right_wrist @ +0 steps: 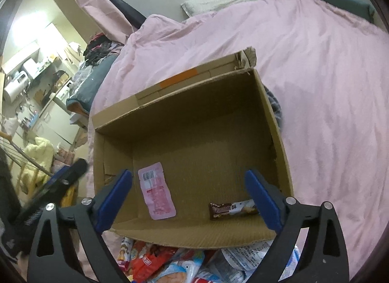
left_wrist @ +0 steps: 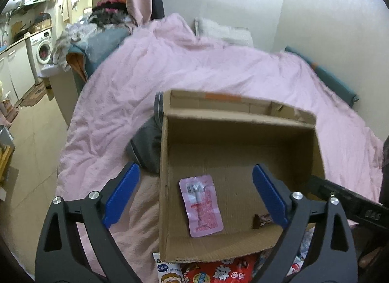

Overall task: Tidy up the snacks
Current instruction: 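Withdraw both tools from the box back toward the snack pile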

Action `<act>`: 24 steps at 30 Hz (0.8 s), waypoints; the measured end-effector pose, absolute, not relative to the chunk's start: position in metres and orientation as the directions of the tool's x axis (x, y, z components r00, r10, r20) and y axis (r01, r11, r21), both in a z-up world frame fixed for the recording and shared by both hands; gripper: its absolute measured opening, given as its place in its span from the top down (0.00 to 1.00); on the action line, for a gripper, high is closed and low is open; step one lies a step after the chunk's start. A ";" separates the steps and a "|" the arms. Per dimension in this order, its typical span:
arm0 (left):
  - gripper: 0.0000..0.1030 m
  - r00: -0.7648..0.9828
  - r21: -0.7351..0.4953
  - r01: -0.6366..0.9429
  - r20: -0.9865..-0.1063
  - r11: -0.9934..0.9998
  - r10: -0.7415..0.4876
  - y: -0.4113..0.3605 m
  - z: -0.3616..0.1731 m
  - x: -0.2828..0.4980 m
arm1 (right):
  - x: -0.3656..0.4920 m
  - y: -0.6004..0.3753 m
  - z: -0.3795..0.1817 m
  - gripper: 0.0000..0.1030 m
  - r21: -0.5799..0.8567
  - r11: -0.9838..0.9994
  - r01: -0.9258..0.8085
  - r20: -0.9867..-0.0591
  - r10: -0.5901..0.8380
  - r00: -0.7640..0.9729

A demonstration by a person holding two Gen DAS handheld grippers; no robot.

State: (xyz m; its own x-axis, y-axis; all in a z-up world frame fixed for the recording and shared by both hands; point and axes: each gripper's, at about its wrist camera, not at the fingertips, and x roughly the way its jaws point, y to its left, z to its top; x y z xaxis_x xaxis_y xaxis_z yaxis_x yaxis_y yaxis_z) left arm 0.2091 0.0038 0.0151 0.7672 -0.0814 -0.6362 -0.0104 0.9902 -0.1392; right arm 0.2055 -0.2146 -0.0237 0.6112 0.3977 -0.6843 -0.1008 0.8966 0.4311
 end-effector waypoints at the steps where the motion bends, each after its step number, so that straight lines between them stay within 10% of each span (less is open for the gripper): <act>1: 0.10 0.784 -0.134 -0.016 -0.617 0.991 -0.071 0.006 0.020 0.204 | 0.204 -0.214 -0.021 0.06 0.421 0.901 -0.106 -0.681 0.391 0.619; 24: 0.00 0.787 -0.037 -0.064 -0.616 0.997 0.028 0.023 0.037 0.136 | 0.131 -0.221 0.004 0.03 0.352 0.931 -0.095 -0.673 0.322 0.666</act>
